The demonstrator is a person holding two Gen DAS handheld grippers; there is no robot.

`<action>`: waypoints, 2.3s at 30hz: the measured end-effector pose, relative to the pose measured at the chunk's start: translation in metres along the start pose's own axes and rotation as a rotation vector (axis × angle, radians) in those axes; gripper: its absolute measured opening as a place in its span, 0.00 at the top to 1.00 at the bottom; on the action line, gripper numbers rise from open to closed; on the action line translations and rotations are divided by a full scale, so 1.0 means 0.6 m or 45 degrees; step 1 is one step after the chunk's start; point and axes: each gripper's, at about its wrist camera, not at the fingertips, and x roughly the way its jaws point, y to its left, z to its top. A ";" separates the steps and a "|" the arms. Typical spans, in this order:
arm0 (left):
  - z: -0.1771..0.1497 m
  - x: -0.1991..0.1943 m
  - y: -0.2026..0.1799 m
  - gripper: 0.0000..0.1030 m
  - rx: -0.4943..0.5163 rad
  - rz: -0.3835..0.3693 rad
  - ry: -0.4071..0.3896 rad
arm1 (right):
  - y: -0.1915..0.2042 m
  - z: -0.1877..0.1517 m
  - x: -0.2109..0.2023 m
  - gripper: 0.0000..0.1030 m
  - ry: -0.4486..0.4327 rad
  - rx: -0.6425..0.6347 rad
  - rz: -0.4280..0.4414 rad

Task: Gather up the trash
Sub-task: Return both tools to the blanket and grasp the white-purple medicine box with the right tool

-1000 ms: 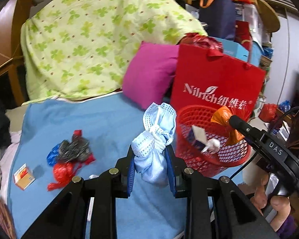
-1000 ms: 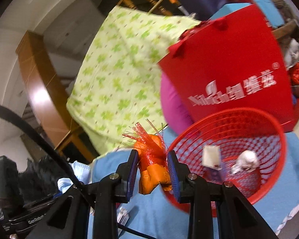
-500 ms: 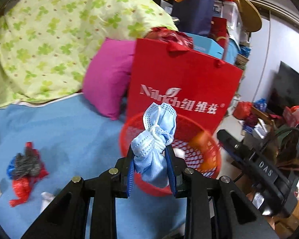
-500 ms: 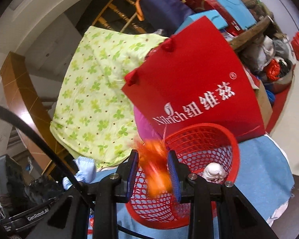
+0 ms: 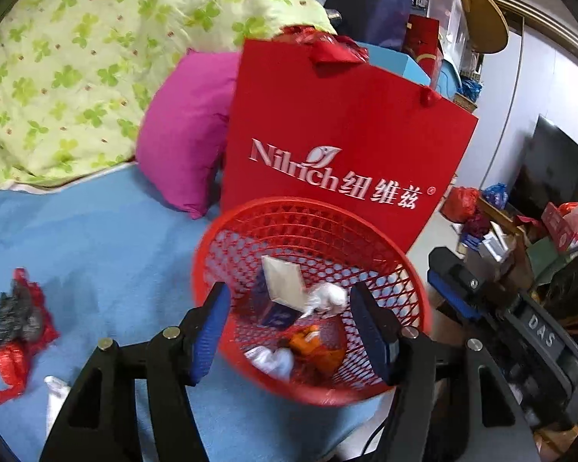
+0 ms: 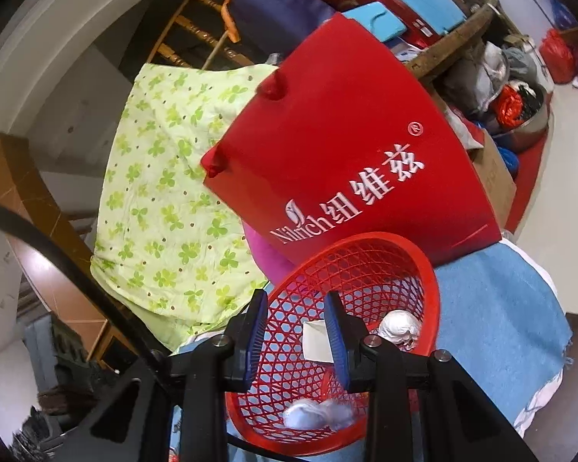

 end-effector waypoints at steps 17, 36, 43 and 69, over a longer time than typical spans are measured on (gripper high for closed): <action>-0.200 -0.228 0.254 0.30 -0.199 0.684 -0.004 | 0.201 -0.134 0.037 0.31 0.175 -0.482 0.261; -0.314 -0.277 0.413 0.30 -0.534 0.813 0.071 | 0.266 -0.347 0.240 0.32 0.963 -0.489 0.251; -0.313 -0.277 0.413 0.30 -0.525 0.870 0.092 | 0.277 -0.386 0.250 0.32 1.017 -0.548 0.232; -0.320 -0.274 0.448 0.30 -0.527 0.979 0.150 | 0.327 -0.524 0.379 0.49 1.263 -0.657 0.033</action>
